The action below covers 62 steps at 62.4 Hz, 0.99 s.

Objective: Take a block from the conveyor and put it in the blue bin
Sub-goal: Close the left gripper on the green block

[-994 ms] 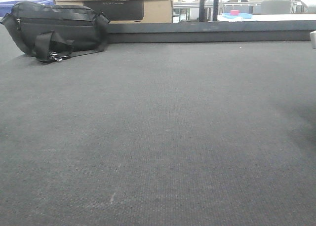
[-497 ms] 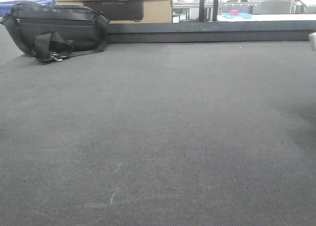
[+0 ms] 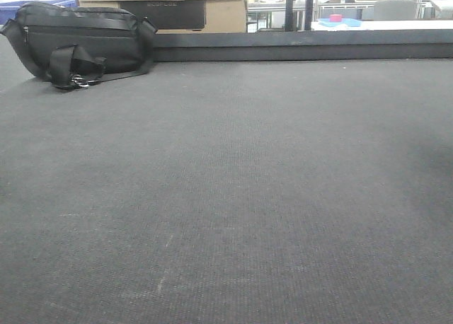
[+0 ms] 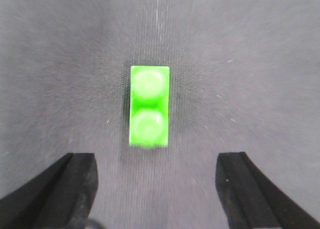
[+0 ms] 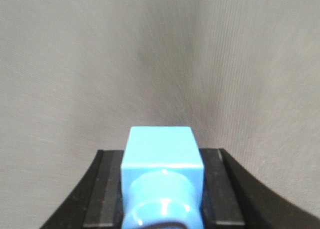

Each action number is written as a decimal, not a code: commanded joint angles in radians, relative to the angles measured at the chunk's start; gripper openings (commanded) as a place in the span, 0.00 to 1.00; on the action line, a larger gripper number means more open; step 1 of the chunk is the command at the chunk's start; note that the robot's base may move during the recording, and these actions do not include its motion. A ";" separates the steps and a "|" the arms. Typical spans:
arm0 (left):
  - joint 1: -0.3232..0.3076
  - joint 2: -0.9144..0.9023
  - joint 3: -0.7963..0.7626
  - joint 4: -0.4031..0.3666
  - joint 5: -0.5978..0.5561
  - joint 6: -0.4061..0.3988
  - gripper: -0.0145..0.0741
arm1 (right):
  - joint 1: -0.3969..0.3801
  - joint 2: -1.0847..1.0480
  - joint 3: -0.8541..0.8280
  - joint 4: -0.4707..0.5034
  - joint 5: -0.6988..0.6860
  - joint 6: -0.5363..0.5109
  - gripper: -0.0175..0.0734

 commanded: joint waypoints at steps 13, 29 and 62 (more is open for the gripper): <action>0.005 0.219 -0.036 0.030 -0.045 0.002 0.62 | 0.000 -0.113 -0.008 0.004 -0.010 0.002 0.02; 0.005 0.284 -0.036 0.026 -0.127 0.002 0.62 | 0.000 -0.113 -0.008 0.004 -0.005 0.002 0.02; 0.005 0.290 -0.030 0.030 -0.110 0.002 0.61 | 0.000 -0.113 -0.008 0.004 -0.019 0.002 0.02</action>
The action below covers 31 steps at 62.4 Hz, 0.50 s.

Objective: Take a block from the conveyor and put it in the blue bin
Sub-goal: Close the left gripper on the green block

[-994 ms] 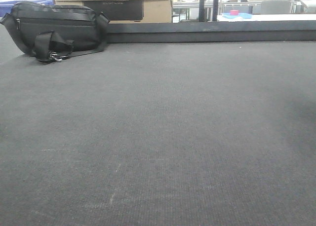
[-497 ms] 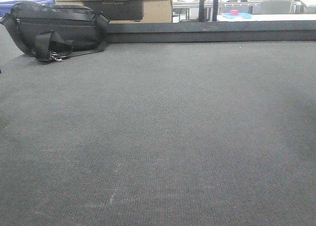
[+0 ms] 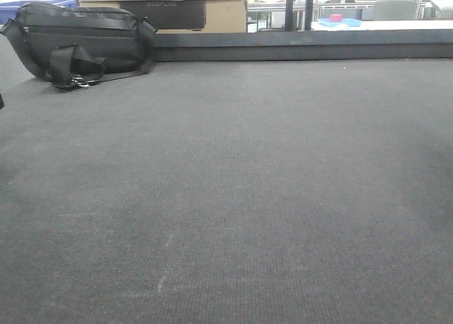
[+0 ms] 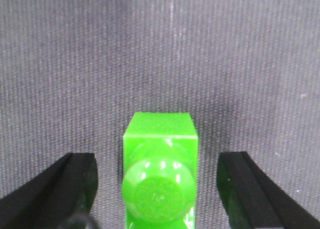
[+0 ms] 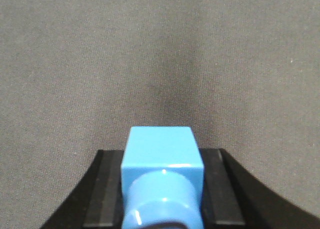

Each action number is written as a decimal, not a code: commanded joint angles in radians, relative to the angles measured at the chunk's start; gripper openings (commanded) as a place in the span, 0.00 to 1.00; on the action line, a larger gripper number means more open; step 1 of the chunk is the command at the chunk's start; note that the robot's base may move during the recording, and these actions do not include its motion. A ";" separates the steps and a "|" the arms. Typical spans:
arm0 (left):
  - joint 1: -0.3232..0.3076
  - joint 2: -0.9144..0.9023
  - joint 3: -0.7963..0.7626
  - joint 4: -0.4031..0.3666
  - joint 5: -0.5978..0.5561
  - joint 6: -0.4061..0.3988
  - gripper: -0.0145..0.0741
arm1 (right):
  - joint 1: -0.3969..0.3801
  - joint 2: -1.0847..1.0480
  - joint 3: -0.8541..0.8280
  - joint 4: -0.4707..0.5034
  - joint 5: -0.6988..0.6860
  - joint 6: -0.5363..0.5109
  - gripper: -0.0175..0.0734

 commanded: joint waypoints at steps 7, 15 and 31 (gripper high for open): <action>0.005 0.002 0.000 0.001 0.004 0.001 0.52 | 0.000 -0.008 -0.008 -0.003 -0.025 0.002 0.02; 0.005 0.002 0.000 -0.027 0.008 0.001 0.34 | 0.000 -0.008 -0.008 -0.003 -0.025 0.002 0.02; 0.005 -0.005 -0.014 -0.043 0.032 0.001 0.04 | 0.000 -0.015 -0.008 -0.003 -0.048 0.002 0.02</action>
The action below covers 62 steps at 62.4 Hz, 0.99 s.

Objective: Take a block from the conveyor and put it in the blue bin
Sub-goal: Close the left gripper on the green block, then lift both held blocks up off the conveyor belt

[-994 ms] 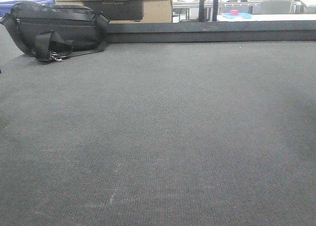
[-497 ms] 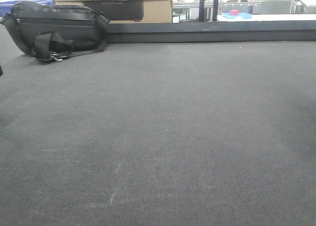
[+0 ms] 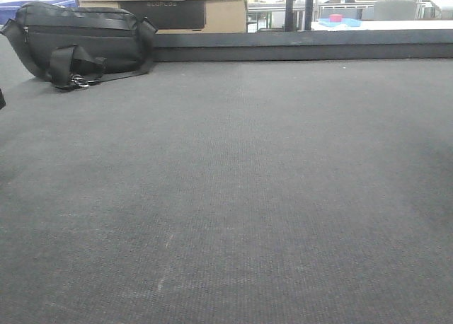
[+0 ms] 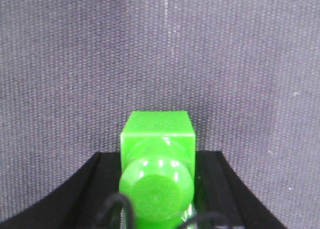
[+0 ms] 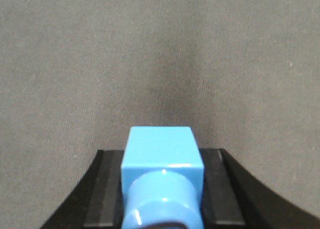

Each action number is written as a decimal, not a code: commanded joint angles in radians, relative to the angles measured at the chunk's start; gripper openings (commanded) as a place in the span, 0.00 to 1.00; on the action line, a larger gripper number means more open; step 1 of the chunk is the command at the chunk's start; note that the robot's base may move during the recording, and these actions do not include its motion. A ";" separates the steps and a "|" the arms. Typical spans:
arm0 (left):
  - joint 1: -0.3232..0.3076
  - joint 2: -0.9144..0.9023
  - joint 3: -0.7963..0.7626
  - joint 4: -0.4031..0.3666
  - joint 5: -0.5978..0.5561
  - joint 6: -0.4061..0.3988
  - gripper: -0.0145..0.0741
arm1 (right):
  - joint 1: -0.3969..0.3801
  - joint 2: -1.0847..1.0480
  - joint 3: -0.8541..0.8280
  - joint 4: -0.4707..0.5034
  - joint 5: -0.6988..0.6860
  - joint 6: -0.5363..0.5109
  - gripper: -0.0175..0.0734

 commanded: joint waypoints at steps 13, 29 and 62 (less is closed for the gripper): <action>0.005 -0.096 -0.057 -0.019 0.026 0.032 0.04 | 0.000 -0.042 -0.049 -0.003 -0.067 0.002 0.02; 0.005 -0.313 -0.023 -0.025 -0.194 0.077 0.04 | 0.000 -0.057 -0.014 -0.003 -0.167 0.002 0.02; 0.005 -0.865 0.457 -0.087 -0.850 0.077 0.04 | 0.000 -0.399 0.335 0.055 -0.739 0.016 0.02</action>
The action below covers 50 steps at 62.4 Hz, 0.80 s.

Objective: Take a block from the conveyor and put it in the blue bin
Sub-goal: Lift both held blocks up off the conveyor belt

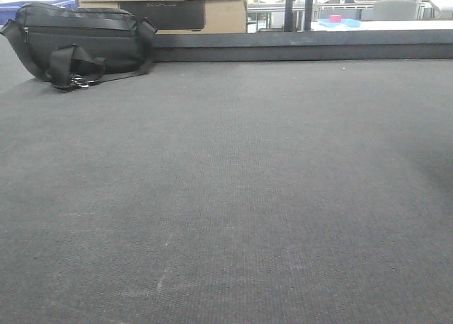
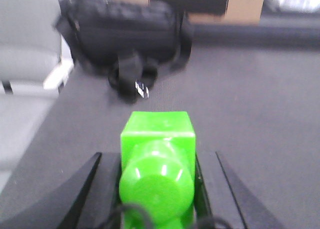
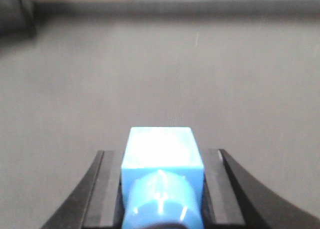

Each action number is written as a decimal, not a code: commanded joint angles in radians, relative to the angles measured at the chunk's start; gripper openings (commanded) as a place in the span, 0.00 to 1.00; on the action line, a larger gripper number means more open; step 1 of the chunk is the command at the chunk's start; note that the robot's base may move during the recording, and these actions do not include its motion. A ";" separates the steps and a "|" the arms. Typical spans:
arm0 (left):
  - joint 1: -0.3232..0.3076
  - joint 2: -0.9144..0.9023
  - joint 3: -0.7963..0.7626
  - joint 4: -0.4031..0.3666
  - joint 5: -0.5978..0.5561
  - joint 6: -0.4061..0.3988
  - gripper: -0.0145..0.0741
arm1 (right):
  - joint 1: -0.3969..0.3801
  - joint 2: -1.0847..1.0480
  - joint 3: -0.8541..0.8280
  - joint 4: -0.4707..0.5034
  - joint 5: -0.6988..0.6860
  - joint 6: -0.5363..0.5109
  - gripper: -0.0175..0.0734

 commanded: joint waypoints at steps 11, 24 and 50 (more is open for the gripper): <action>0.005 -0.278 0.122 -0.015 -0.023 0.006 0.04 | 0.000 -0.168 0.084 -0.044 -0.086 0.005 0.02; 0.005 -0.475 0.158 -0.015 -0.011 0.006 0.04 | 0.000 -0.274 0.092 -0.038 -0.049 0.005 0.02; 0.005 -0.602 0.158 -0.015 0.035 0.006 0.04 | 0.000 -0.378 0.090 -0.038 -0.111 0.005 0.02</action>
